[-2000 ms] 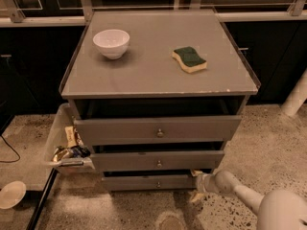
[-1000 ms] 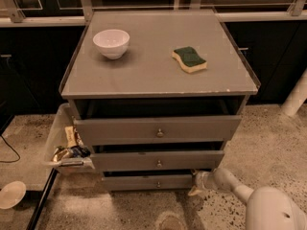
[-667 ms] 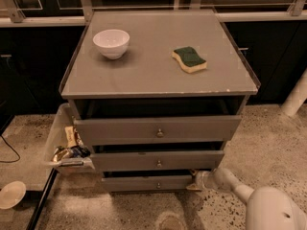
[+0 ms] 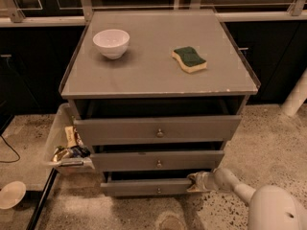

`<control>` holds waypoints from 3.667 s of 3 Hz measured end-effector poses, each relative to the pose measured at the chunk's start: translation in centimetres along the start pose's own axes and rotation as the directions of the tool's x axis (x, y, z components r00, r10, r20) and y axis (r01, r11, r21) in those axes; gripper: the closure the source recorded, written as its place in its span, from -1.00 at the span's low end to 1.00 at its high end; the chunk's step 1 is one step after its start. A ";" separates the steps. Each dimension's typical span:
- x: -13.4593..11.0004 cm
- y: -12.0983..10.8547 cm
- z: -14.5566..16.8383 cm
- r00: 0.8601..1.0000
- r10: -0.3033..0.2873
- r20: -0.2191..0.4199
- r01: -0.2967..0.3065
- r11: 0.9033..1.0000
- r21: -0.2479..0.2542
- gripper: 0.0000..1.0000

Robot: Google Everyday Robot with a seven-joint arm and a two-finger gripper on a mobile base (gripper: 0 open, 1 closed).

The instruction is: Open bottom drawer

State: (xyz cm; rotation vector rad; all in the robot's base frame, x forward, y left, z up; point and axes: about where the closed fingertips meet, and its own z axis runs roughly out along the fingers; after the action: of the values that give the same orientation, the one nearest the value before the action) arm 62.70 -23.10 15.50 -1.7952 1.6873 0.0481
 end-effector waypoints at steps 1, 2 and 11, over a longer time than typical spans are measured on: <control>1.3 0.6 -1.1 0.999 0.015 -0.029 -0.015 1.000 0.001 1.00; 1.1 0.6 -1.1 0.999 0.015 -0.029 -0.015 1.000 0.001 0.62; 1.2 4.4 -3.6 0.998 0.059 -0.006 -0.059 0.997 -0.058 -0.31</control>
Offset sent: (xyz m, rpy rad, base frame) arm -0.0079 -0.0170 -0.0001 -0.0199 0.0080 -0.0247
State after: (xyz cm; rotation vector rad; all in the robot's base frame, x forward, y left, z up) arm 57.45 -25.62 15.87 -1.7888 1.7581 0.1201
